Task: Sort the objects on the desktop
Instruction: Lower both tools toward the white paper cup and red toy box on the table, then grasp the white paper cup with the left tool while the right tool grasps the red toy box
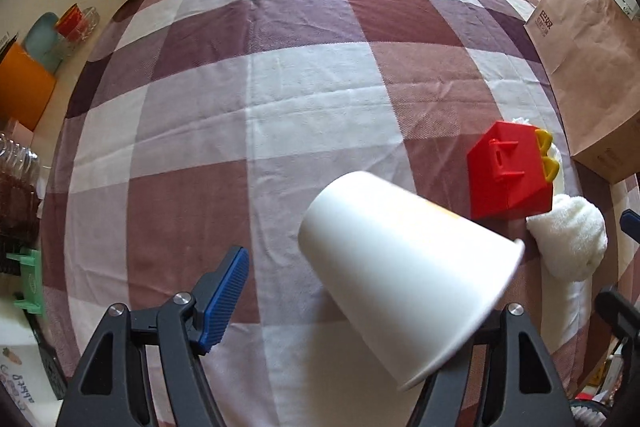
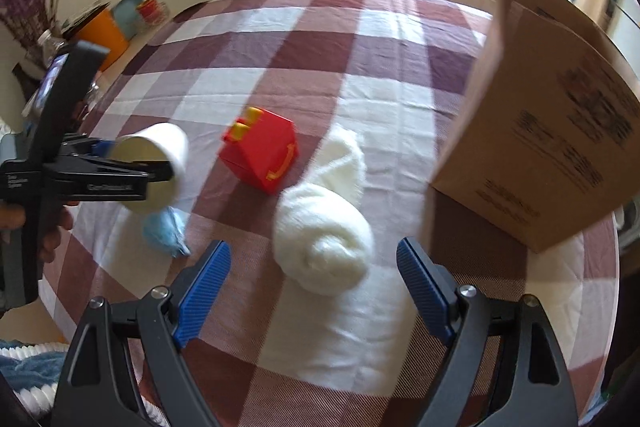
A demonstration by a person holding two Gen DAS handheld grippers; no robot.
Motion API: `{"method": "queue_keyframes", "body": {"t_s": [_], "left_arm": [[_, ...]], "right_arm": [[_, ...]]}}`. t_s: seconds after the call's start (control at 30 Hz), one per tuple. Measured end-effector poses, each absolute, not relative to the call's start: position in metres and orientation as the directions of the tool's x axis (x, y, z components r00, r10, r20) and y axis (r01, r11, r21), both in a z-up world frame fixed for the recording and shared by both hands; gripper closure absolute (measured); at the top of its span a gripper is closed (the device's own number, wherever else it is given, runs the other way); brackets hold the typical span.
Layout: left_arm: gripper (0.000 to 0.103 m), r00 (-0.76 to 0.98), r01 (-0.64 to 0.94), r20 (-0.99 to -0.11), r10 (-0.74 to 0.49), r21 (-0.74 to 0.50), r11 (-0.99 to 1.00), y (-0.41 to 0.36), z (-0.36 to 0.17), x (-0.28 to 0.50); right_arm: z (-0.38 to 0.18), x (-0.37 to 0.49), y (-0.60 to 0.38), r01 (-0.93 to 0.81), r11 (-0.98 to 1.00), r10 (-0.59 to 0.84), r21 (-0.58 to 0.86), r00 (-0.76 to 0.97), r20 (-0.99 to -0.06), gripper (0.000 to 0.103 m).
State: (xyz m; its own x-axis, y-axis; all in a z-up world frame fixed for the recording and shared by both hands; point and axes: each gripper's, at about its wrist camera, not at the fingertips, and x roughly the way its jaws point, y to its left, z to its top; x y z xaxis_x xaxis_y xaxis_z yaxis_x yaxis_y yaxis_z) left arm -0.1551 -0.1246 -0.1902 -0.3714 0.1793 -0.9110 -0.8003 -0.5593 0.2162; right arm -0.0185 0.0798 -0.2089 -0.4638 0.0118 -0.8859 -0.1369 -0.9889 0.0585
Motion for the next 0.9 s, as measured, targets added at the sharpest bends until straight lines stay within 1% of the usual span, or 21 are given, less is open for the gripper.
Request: {"method": "queue_keyframes", "body": {"t_s": [0.03, 0.07, 0.1, 0.13, 0.4, 0.53, 0.63, 0.7, 0.9], "left_arm": [[0.061, -0.362, -0.803, -0.914, 0.185, 0.204, -0.559, -0.124, -0.191, -0.157], [0.068, -0.340, -0.811, -0.919, 0.197, 0.180, -0.557, -0.123, -0.193, -0.158], [0.078, -0.325, -0.816, -0.923, 0.209, 0.161, -0.556, -0.123, -0.194, -0.158], [0.083, -0.322, -0.817, -0.922, 0.215, 0.156, -0.555, -0.125, -0.194, -0.158], [0.091, -0.348, -0.799, -0.909, 0.230, 0.159, -0.580, -0.134, -0.185, -0.165], [0.092, -0.351, -0.801, -0.908, 0.230, 0.164, -0.576, -0.139, -0.185, -0.167], [0.092, -0.357, -0.803, -0.905, 0.230, 0.172, -0.570, -0.138, -0.185, -0.166], [0.091, -0.359, -0.806, -0.904, 0.230, 0.177, -0.565, -0.137, -0.186, -0.165], [0.089, -0.362, -0.804, -0.906, 0.220, 0.185, -0.565, -0.133, -0.188, -0.166]], "right_arm": [[-0.210, -0.022, 0.077, -0.124, -0.991, 0.007, 0.057, -0.464, -0.886, 0.017], [-0.211, -0.024, 0.074, -0.113, -0.992, 0.002, 0.057, -0.465, -0.885, 0.017], [-0.212, -0.027, 0.072, -0.104, -0.993, -0.004, 0.059, -0.465, -0.885, 0.017], [-0.212, -0.028, 0.070, -0.098, -0.993, -0.009, 0.061, -0.465, -0.886, 0.017], [-0.220, -0.033, 0.068, -0.094, -0.994, -0.015, 0.065, -0.458, -0.889, 0.017], [-0.220, -0.042, 0.066, -0.099, -0.993, -0.010, 0.064, -0.467, -0.884, 0.017], [-0.224, -0.056, 0.065, -0.115, -0.988, -0.040, 0.105, -0.464, -0.885, 0.017], [-0.229, -0.067, 0.064, -0.133, -0.982, -0.056, 0.132, -0.463, -0.885, 0.017], [-0.252, -0.096, 0.063, -0.166, -0.977, -0.048, 0.134, -0.441, -0.896, 0.017]]}}
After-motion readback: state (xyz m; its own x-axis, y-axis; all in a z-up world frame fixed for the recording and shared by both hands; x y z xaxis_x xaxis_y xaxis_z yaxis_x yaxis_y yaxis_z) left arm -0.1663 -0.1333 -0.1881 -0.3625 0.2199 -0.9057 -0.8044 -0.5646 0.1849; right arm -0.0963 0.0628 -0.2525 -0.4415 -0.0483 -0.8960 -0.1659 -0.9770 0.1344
